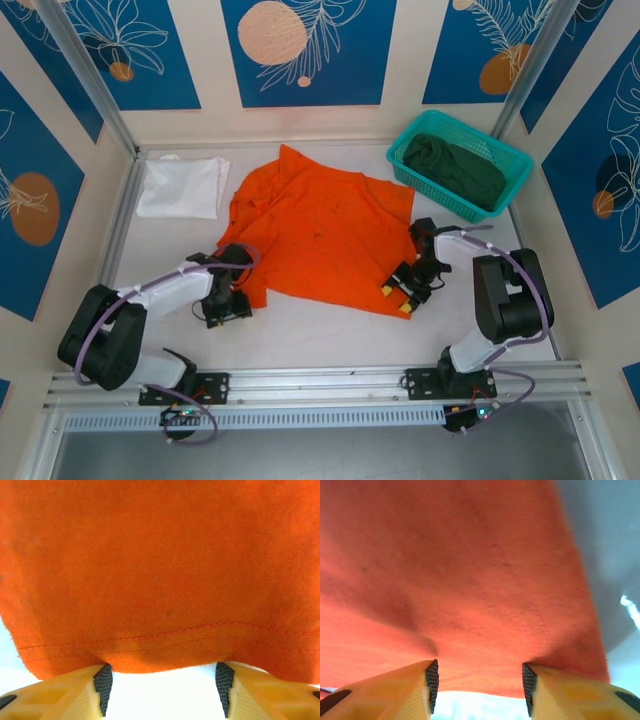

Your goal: Fold and stack the t-shirts

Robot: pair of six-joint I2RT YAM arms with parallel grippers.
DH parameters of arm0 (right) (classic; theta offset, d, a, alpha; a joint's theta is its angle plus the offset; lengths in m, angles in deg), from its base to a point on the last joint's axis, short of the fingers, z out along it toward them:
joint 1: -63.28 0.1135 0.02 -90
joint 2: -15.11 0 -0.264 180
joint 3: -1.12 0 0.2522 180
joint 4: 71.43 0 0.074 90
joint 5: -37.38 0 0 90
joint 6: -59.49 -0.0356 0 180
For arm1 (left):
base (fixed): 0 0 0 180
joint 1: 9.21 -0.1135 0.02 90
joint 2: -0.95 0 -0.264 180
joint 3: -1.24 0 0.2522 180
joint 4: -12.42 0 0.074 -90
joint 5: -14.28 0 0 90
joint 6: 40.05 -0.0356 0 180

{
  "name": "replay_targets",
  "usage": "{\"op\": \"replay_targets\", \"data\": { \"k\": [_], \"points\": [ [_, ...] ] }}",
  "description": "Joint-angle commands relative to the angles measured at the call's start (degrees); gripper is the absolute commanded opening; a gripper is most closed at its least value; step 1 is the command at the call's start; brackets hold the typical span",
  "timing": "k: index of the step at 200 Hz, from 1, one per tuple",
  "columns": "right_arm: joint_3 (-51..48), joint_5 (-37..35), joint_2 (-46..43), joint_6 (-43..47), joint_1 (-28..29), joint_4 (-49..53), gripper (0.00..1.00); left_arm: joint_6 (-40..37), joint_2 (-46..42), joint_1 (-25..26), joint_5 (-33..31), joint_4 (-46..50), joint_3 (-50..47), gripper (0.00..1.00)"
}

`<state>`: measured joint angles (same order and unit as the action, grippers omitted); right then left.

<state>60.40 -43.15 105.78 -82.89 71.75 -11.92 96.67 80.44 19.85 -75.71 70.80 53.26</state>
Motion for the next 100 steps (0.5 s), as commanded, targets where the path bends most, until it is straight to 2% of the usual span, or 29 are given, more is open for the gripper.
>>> {"op": "replay_targets", "data": {
  "k": [1,22,38,54,68,81,100],
  "points": [
    [-3.9,-1.2,-2.4,-2.5,-5.0,2.1,0.51,2.8,0.9,2.2,5.9,1.3,-3.8,0.59],
    [-5.5,-0.7,-5.2,-1.9,-9.0,2.7,0.52,2.1,-0.2,3.2,11.5,2.9,-2.5,0.58],
    [-5.9,-0.6,-6.7,-0.5,-12.1,3.6,0.53,1.3,-2.8,3.4,14.4,5.9,2.2,0.58],
    [-5.9,-0.9,-8.0,1.1,-15.0,5.0,0.53,-0.6,-4.1,2.1,11.8,12.2,12.9,0.64],
    [-6.2,-1.3,-9.5,2.2,-17.5,6.0,0.54,-2.7,-2.0,-1.4,9.6,16.1,24.2,0.70],
    [-6.2,-1.6,-10.9,3.1,-19.1,6.5,0.55,-3.7,2.0,-4.9,6.5,18.4,34.2,0.70],
    [-5.7,-1.0,-13.5,3.5,-19.9,6.7,0.55,-5.0,9.7,-8.3,2.5,16.3,45.3,0.69]
  ]
}}
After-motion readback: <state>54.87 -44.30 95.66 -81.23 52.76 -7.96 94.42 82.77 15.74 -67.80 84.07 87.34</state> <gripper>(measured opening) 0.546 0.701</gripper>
